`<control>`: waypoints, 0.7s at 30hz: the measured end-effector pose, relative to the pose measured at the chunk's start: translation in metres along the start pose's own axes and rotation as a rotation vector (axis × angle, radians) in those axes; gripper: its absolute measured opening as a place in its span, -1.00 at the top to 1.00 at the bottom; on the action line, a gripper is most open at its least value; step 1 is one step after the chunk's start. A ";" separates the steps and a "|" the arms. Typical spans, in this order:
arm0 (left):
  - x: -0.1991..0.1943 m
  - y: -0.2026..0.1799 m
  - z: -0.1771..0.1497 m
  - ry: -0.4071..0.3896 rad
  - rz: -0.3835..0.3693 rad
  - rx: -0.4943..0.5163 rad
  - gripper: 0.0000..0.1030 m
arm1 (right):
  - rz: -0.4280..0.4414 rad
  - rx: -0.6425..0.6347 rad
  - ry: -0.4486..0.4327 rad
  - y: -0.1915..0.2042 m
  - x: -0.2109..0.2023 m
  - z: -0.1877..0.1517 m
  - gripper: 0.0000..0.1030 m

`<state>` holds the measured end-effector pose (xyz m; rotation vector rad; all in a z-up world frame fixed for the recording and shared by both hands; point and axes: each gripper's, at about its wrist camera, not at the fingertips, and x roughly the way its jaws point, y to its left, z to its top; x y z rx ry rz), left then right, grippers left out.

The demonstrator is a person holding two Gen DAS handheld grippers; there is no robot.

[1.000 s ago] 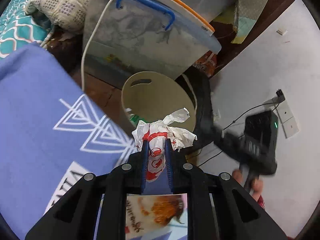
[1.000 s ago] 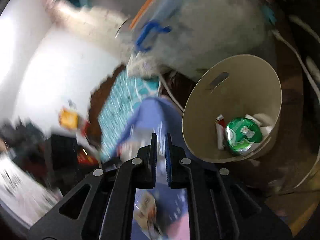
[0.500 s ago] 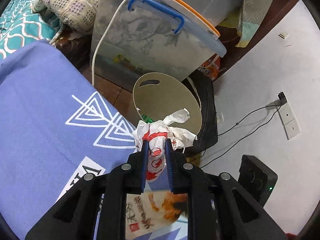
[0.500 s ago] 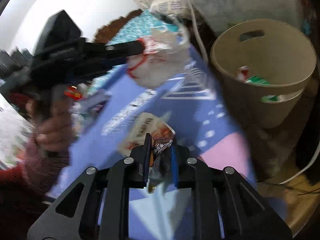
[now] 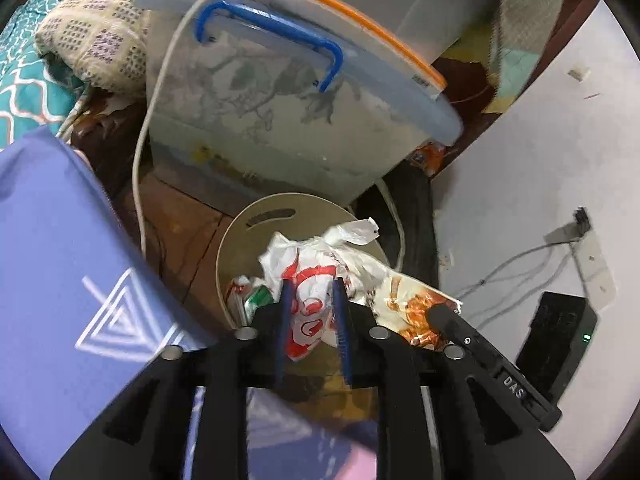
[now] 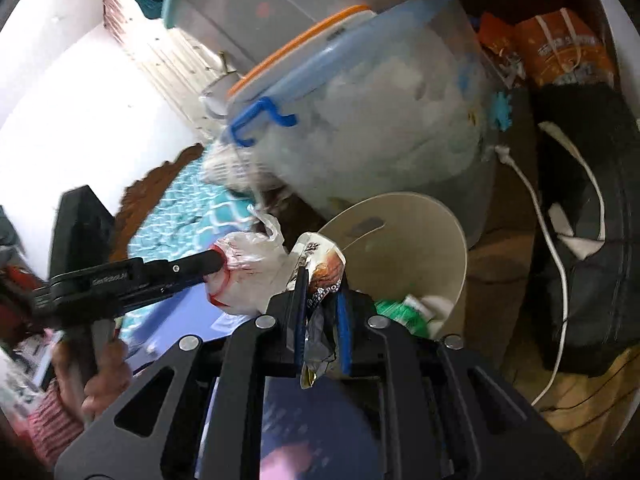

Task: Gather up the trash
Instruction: 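Carry both bags over the wastebasket and open both tools, then move both open tools back to the table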

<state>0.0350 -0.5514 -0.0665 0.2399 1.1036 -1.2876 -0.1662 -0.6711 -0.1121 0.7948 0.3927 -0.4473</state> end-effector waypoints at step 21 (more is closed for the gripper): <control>-0.239 0.091 -0.174 -0.303 0.250 -0.003 -0.36 | 0.306 -0.201 0.179 0.192 0.042 -0.069 -0.19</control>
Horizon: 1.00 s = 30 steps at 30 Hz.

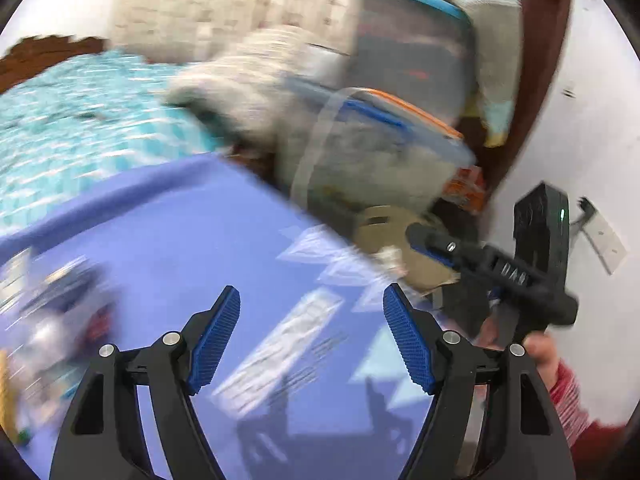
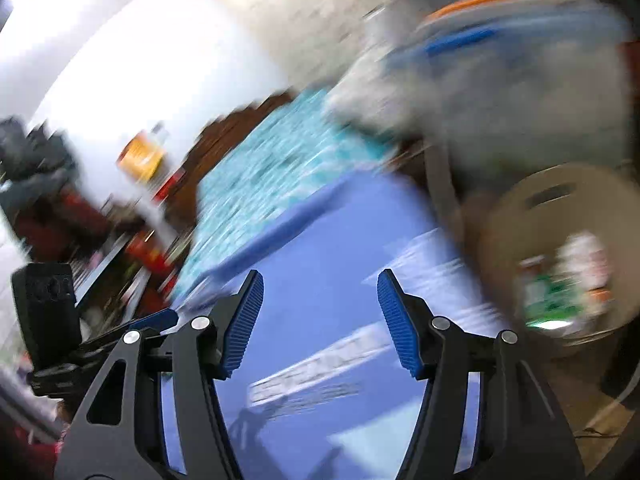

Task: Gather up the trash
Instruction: 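Move both open tools back to the table, then grasp the yellow box with the left tool while the right tool grasps the green-white packet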

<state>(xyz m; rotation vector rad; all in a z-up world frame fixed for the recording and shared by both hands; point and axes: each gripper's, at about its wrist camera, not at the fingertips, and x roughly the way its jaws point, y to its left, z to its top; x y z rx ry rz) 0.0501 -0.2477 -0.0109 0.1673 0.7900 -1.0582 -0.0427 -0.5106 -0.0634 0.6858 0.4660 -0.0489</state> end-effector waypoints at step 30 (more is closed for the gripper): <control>-0.205 0.294 -0.192 -0.073 0.408 -0.704 -0.16 | 0.115 -0.724 0.489 0.336 0.234 -0.208 -0.19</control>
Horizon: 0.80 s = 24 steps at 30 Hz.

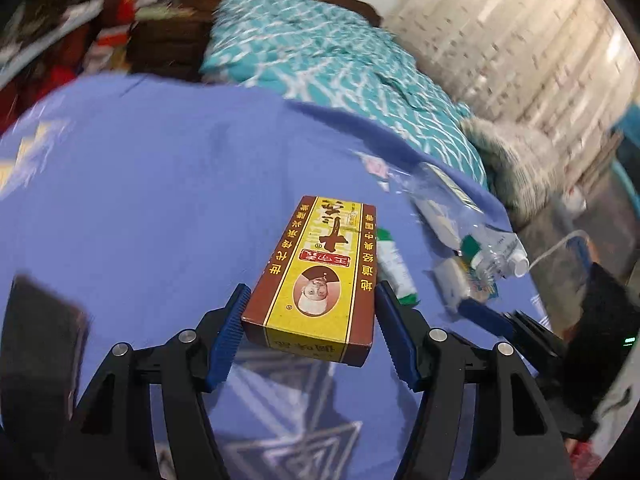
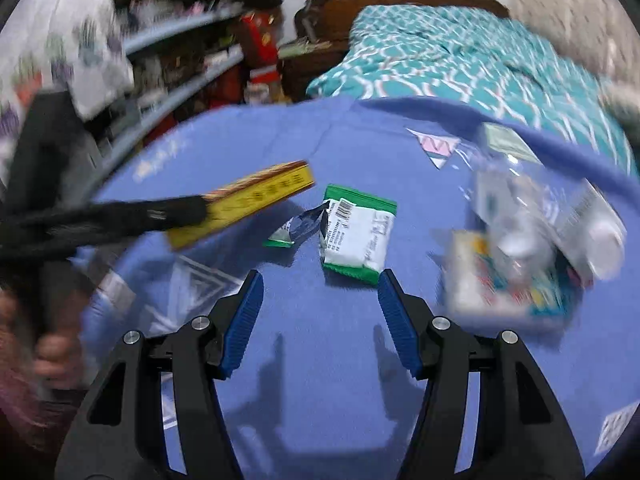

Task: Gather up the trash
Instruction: 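Grasp the yellow box with the left tool while the right tool grasps the green-white packet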

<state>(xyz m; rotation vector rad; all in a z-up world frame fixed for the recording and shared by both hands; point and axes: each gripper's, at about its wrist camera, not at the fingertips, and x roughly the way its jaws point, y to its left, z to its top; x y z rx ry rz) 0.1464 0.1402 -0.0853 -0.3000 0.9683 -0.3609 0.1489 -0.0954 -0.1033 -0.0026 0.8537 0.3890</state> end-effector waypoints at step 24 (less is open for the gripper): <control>-0.009 -0.138 -0.057 0.095 -0.365 0.259 -0.15 | -0.220 0.397 -0.126 -0.124 -0.176 -0.170 0.63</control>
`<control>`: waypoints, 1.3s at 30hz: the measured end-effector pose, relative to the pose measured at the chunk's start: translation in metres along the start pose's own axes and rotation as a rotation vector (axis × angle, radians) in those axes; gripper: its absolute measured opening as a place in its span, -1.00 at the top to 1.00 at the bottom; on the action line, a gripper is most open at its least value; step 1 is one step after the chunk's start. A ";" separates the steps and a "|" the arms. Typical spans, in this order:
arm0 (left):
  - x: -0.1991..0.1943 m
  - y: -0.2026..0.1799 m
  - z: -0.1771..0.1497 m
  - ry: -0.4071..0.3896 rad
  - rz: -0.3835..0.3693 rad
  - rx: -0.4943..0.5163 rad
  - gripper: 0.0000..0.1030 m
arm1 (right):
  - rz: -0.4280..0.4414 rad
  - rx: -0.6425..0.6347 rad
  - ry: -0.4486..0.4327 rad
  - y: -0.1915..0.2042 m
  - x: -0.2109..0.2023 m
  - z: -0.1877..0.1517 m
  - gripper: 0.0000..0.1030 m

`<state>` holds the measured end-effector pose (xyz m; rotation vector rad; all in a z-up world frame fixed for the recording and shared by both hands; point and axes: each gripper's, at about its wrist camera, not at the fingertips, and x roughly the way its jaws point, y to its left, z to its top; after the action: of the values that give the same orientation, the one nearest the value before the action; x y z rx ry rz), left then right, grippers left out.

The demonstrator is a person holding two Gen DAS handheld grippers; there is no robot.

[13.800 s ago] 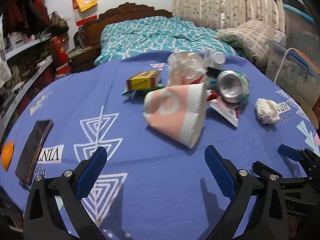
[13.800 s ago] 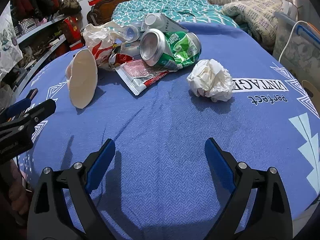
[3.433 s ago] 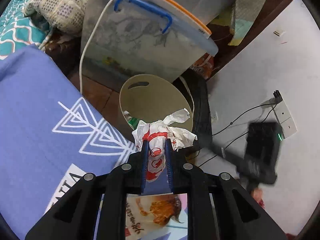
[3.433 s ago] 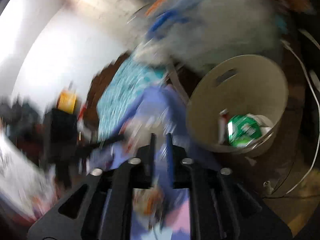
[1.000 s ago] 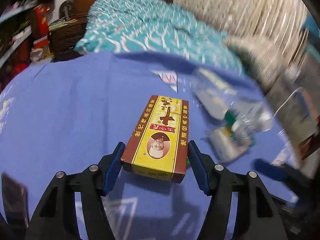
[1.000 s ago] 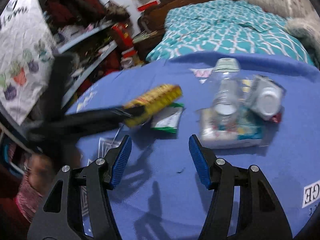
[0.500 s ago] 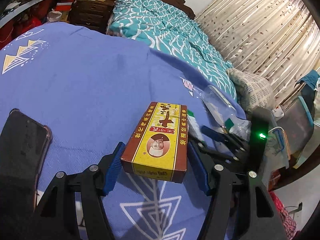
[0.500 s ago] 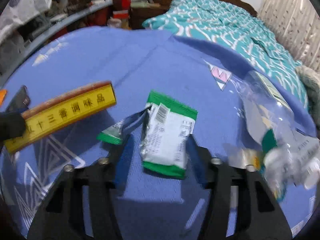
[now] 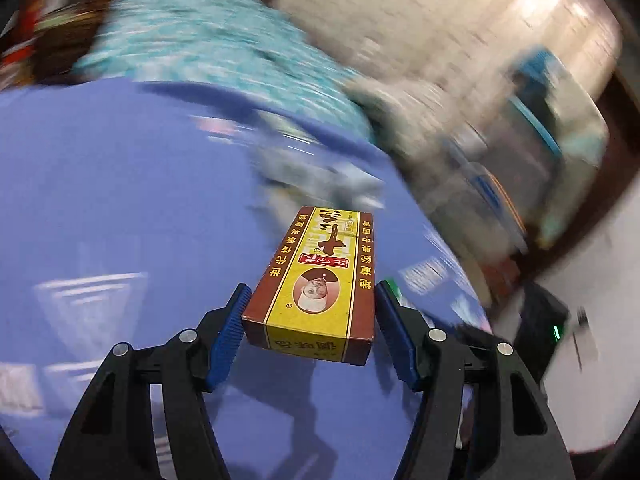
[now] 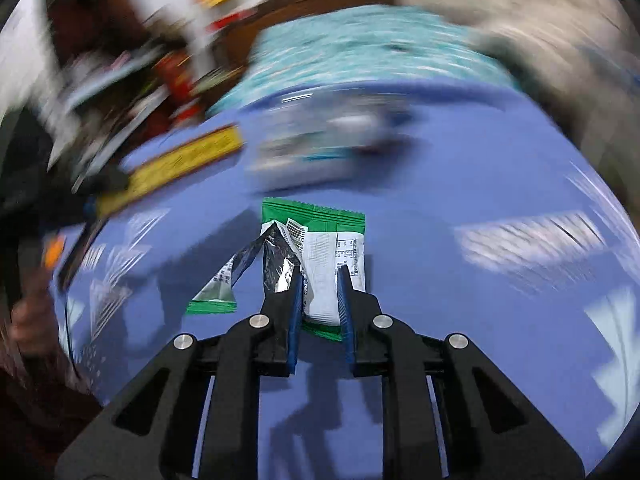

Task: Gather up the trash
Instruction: 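Grasp the yellow box with the left tool while the right tool grasps the green-white packet, then carry box and packet over the wastebasket and open both tools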

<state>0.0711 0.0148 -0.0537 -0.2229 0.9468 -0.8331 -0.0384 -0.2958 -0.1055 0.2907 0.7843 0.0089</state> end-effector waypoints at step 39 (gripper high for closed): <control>0.380 -0.369 0.047 0.382 -0.167 0.472 -0.34 | -0.345 0.600 -0.364 -0.353 -0.116 0.009 -0.51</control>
<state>0.0295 -0.5150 -0.0765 0.2795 1.0625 -1.2560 -0.1492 -0.6504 -0.1112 0.6992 0.4490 -0.5980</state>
